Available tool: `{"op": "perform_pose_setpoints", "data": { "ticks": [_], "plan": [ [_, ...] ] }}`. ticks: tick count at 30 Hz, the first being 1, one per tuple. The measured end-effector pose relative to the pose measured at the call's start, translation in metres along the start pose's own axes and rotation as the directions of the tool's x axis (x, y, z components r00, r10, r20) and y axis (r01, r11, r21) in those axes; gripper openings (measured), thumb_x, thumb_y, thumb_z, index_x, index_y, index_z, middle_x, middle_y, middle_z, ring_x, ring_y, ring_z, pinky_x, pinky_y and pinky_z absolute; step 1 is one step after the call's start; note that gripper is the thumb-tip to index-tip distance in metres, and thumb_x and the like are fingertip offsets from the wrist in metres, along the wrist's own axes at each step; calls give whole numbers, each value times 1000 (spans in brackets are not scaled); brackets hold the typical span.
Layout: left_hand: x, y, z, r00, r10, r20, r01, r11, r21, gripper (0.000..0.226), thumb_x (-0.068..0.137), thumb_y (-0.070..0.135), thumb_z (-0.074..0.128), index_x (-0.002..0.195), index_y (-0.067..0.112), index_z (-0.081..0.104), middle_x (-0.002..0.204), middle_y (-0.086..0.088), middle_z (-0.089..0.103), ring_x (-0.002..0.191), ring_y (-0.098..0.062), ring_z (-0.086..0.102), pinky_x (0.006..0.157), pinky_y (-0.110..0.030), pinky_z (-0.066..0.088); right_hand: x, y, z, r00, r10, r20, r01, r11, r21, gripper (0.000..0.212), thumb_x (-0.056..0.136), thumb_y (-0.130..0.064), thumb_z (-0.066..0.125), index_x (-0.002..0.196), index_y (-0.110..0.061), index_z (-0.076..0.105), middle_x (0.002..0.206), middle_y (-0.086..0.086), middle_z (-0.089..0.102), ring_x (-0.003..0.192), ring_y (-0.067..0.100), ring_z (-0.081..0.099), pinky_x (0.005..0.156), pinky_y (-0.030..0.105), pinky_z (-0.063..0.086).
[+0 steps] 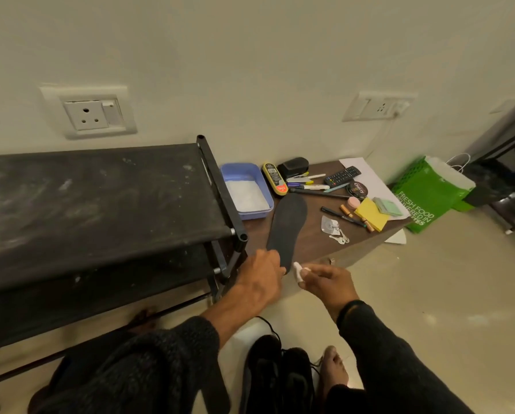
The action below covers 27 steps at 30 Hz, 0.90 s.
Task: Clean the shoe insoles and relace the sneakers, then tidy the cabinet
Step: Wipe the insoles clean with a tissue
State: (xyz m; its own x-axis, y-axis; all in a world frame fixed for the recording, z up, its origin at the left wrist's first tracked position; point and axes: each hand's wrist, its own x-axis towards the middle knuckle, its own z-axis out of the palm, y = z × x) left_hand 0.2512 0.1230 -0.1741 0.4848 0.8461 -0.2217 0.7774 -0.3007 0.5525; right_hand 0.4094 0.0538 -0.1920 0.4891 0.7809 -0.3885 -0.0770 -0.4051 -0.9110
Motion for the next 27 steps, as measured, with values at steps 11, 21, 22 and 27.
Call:
{"op": "perform_pose_setpoints", "data": {
  "ticks": [11,21,22,27],
  "plan": [
    [44,19,28,971,-238,-39,241,965,100,78,91,48,67,146,6,33,141,-15,38,121,-30,54,94,-41,50,57,4,-4,948,317,-28,-257,816,517,16,95,-5,63,109,-6,70,81,7,70,71,12,60,65,23,56],
    [48,17,35,917,-398,-31,381,894,-236,71,75,44,81,130,20,44,130,-4,51,113,-26,59,84,-39,54,61,5,9,958,200,-207,-106,914,392,10,91,3,66,101,1,67,77,14,71,65,19,65,65,29,59],
    [48,18,35,910,-413,-13,393,874,-285,67,74,44,81,128,22,46,127,-2,54,110,-24,60,81,-38,55,61,4,9,957,202,-211,-108,916,388,9,91,3,66,101,1,67,77,15,71,65,19,65,64,28,60],
    [40,19,28,898,-390,204,416,601,-683,28,87,27,70,113,17,69,99,-5,74,71,-14,63,50,-22,48,62,5,9,943,216,-255,-116,927,358,8,91,2,66,99,0,67,77,16,70,63,19,66,61,29,58]
  ]
}}
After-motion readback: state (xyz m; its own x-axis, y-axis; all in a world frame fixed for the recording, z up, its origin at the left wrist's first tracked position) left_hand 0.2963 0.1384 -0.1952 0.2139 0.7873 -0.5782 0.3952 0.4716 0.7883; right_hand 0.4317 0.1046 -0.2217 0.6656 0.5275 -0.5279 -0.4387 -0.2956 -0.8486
